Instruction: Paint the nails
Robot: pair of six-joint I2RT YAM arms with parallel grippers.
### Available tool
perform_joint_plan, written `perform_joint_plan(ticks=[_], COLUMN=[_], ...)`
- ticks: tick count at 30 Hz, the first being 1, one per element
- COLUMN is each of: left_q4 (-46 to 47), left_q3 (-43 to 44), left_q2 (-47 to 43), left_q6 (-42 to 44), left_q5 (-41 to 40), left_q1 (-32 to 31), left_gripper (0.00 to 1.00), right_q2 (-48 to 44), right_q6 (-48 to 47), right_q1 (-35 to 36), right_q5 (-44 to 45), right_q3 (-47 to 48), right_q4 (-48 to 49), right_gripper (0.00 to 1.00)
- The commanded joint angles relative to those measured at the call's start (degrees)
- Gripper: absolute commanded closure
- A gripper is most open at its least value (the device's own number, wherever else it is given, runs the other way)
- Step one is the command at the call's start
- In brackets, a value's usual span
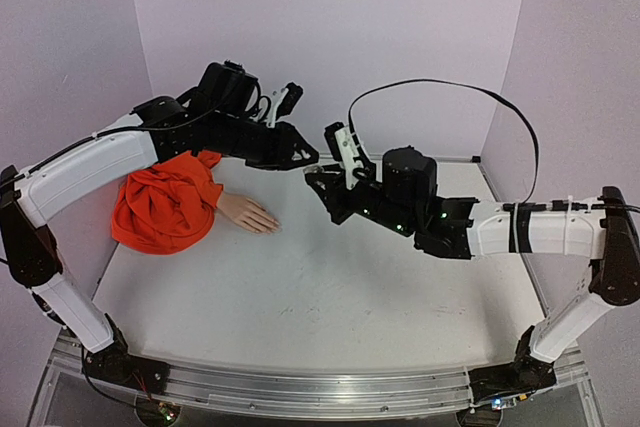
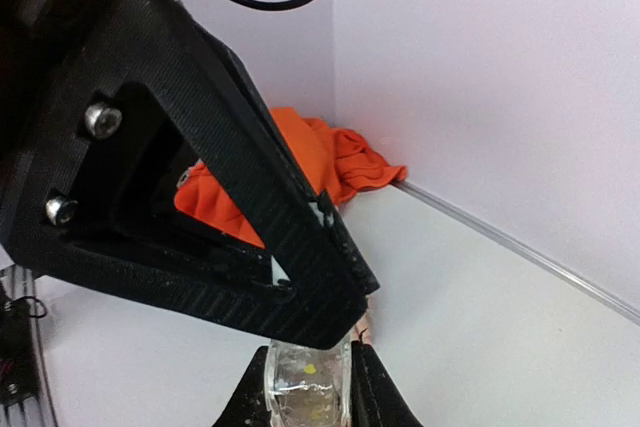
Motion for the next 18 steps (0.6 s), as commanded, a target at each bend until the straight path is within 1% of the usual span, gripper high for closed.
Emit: perform_joint_plan(ticks=[1,2,3,5,6,9,10,12,14,15,18], left_q4=[-2.3,-2.5,-2.6,-2.6,-2.6,-2.5,-2.2,-1.8,-1.8,-1.7,-1.4], left_q3=[3.0,3.0,3.1,3.0,3.1,2.6,2.4,2.1,2.0,2.0,2.1], left_q2=[0.5,0.6,0.4,-0.1,-0.6,-2.9,-3.8,-5.2,-6.3,-6.7,-7.2], left_q6=[-2.3,-2.3,-2.3,-1.9,-1.5,-0.4,0.1,1.4,2.8,3.4,4.2], left_q5=[0.7,0.8,0.9,1.2,1.4,1.7,1.9,2.1,2.0,2.1,3.2], left_q1=[-1.0,-1.0,-1.0,-1.0,-1.0,-0.8,-0.7,-0.7,-0.6,-0.6,-0.7], left_gripper=[1.00,0.99,0.95,0.83,0.73,0.43,0.35,0.23,0.17,0.16,0.19], right_q2=[-3.7,-3.6,-3.5,-4.0,-4.3,-4.7,-4.6,-4.0,-2.7,-1.9,0.8], right_q6=[-8.3,-9.0,-9.8,-10.8,-10.1,-5.8,-4.1,0.4,3.6,4.9,8.8], right_q1=[1.0,0.9,0.9,0.5,-0.3,-5.2,-7.2,-10.7,-12.5,-13.0,-13.7], right_q5=[17.6,14.8,11.6,5.1,0.7,-20.5,-27.9,-39.1,-48.0,-52.9,-58.6], right_q3=[1.0,1.0,0.9,0.0,-0.5,-0.6,-0.5,-0.2,1.0,1.7,3.5], right_q4=[10.0,10.1,10.1,10.2,10.0,8.1,8.0,8.2,8.7,9.1,10.6], right_gripper=[1.00,1.00,1.00,1.00,1.00,1.00,1.00,1.00,1.00,1.00,1.00])
